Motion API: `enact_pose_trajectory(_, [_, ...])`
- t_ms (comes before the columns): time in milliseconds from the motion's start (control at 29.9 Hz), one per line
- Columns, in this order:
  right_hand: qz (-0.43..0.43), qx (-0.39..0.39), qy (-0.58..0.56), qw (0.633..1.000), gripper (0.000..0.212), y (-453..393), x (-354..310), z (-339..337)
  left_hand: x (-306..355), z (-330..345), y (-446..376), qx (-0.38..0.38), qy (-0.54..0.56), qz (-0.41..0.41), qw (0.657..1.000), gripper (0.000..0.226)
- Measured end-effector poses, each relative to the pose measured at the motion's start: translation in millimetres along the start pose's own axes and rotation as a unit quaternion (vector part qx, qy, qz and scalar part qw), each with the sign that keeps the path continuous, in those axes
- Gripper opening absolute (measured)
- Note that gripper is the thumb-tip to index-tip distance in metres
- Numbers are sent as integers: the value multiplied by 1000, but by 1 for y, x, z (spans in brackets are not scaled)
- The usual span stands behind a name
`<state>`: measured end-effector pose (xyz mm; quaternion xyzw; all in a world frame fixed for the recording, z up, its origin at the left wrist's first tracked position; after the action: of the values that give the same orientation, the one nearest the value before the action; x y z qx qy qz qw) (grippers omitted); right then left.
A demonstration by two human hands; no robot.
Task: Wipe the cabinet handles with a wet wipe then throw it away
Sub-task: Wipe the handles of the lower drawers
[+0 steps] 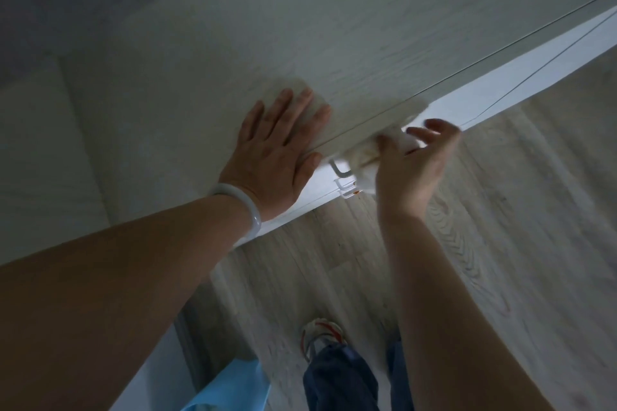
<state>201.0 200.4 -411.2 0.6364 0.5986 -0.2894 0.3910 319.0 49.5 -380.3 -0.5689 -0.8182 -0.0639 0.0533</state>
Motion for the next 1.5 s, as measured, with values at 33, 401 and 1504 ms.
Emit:
enact_pose_trajectory(33, [43,9,-20,999,49,-8,5,-2,0,0,0,0,1,2,1000,56])
enact_pose_trajectory(401, [332,-237,-201,891,7,40,34,27,2,-11,-13,-11,28,18,999,56])
enact_pose_trajectory(1504, [51,-129,101,985,27,-9,133,74,3,1,-17,-50,9,69,996,65])
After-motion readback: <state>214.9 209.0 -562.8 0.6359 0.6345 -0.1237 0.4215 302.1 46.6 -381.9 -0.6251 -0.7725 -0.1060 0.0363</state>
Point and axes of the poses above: each hand's wrist, its own y-axis away from the middle knuckle, its own z-axis out of the palm, x = y × z, the point moved 6 cm from there along -y, towards the middle knuckle, and after that the axes turned 13 degrees about y, right-handed, at the moved point
